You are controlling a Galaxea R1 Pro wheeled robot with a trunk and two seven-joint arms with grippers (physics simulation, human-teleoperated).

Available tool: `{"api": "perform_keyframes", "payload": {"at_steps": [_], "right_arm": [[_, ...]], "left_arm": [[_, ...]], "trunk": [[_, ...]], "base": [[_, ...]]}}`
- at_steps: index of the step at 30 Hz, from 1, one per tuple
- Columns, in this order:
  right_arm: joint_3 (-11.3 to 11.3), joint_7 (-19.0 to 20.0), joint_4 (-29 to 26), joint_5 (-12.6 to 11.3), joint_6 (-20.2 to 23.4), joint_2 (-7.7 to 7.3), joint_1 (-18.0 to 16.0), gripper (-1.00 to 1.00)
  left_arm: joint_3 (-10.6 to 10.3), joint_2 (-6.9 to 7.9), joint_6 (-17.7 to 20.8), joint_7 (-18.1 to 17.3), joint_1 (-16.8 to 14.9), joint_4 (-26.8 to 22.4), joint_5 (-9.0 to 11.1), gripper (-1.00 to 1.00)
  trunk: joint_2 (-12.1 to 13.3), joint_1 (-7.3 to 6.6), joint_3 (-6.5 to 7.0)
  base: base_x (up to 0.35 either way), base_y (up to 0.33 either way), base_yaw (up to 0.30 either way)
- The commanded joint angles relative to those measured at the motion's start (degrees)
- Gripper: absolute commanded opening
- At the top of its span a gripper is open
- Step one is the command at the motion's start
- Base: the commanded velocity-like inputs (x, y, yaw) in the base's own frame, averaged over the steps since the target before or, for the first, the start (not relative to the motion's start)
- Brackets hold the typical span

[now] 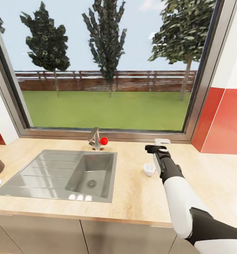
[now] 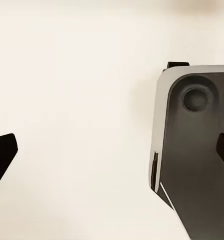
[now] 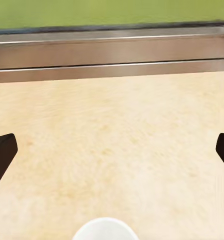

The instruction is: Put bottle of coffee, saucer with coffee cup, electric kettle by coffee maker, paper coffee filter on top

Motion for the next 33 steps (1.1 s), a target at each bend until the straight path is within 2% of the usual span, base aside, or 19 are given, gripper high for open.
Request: {"api": "perform_keyframes", "payload": {"at_steps": [1,12,13,22,26,33], "right_arm": [[-0.21,-0.28,-0.41,0.36,0.60,0.07,-0.06,1.00],[-0.26,-3.70,-3.95,0.49,4.14,0.07,-0.06,1.00],[-0.27,-3.92,-8.10,0.48,29.69,0.07,-0.06,1.00],[-0.59,-5.16,-7.27,0.18,30.07,0.07,-0.06,1.00],[-1.87,-5.18,-5.83,0.10,30.07,0.07,-0.06,1.00],[-2.68,-5.18,-4.47,0.10,30.07,0.07,-0.06,1.00]], "left_arm": [[-0.45,0.00,-0.19,0.12,-0.04,0.04,0.52,1.00],[-0.45,0.12,-0.19,0.14,-0.04,0.12,0.47,1.00],[-0.45,0.13,-0.19,0.14,-0.04,0.12,0.47,1.00],[-0.45,0.17,-0.19,0.07,-0.04,0.13,0.47,1.00],[-0.45,0.10,-0.19,0.08,-0.04,0.13,0.47,1.00],[-0.45,0.09,-0.19,0.08,-0.04,0.13,0.47,1.00]], "trunk": [[-0.12,0.03,-0.13],[-0.12,0.03,-0.13],[-0.12,0.03,-0.13],[-0.12,0.03,-0.13],[-0.12,0.03,-0.13],[-0.12,0.03,-0.13]], "base": [[0.006,0.003,0.000],[0.001,0.001,0.000],[0.000,0.000,0.000],[0.105,0.028,0.000],[0.124,0.041,0.000],[0.012,0.004,0.000]]}}
